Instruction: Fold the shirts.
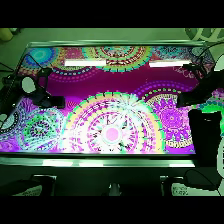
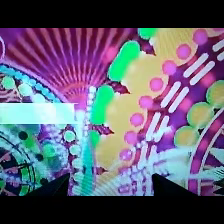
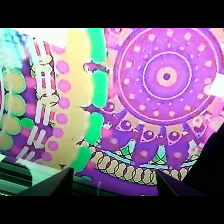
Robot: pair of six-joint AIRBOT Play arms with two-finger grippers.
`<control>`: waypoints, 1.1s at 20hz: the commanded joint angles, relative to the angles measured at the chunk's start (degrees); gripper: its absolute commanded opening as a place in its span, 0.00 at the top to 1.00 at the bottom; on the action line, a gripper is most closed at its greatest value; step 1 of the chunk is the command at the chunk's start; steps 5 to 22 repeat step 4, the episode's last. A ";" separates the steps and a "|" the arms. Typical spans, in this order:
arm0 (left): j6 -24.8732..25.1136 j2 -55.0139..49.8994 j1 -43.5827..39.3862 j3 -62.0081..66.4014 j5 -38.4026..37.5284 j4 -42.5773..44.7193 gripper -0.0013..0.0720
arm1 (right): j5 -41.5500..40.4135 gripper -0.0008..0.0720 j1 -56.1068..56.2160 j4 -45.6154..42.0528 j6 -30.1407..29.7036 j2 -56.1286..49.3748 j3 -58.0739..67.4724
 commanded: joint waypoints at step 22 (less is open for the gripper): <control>-0.04 0.04 -0.04 -0.02 0.04 0.04 0.15 | 0.04 0.23 0.09 -0.17 0.07 -0.04 -0.02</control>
